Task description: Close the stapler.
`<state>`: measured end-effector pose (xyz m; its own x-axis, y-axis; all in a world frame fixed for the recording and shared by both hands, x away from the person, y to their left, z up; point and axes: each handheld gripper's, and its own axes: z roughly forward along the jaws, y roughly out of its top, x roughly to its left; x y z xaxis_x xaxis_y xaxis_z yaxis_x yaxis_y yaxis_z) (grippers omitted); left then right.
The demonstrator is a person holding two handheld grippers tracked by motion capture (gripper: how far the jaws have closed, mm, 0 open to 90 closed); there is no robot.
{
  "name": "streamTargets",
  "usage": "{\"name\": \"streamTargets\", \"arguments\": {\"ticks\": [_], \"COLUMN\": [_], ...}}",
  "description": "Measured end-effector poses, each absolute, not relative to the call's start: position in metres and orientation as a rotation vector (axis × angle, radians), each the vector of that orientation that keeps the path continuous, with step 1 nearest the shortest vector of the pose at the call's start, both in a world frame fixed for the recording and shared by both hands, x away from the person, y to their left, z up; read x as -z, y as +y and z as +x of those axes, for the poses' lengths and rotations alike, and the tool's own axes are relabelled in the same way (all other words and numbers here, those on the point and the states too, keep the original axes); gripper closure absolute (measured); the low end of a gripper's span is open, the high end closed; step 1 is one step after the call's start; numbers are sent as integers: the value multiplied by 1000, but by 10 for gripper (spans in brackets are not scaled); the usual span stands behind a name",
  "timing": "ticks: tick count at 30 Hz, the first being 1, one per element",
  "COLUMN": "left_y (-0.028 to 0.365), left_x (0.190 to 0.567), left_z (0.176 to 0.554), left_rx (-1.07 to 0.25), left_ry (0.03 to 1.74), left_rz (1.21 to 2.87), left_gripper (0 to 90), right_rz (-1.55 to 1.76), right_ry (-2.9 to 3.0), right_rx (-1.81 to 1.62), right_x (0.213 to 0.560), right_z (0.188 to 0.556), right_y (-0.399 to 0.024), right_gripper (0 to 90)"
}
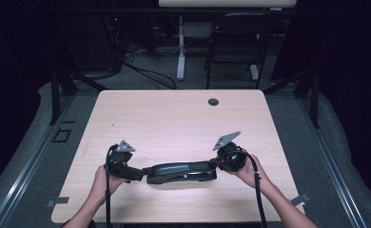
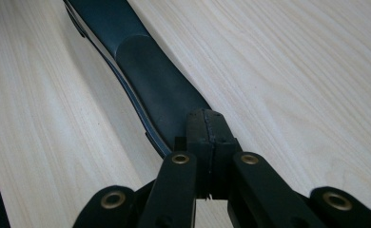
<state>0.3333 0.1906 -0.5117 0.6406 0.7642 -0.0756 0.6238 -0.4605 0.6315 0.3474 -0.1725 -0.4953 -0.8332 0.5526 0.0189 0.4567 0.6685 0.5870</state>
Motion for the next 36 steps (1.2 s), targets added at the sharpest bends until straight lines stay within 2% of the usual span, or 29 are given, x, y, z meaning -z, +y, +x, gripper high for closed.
{"name": "streamTargets", "arguments": {"ticks": [11,23,27,36], "left_y": [191,192,192,193], "left_x": [511,510,510,510], "left_z": [333,333,332,333], "left_rx": [-287,-287,-290,-294], "left_ry": [1070,1063,1068,1074], "left_rz": [2228,2224,2218,2219], "left_gripper": [89,89,89,90], "right_rz": [772,789,839,980], "right_ry": [2643,2530,2483,2380], "right_rx": [-959,-1043,-1050,-1037], "right_x": [477,457,450,449], "right_z": [339,334,334,333], "right_y": [-171,-176,-186,-219], "right_gripper": [900,833,731,332]}}
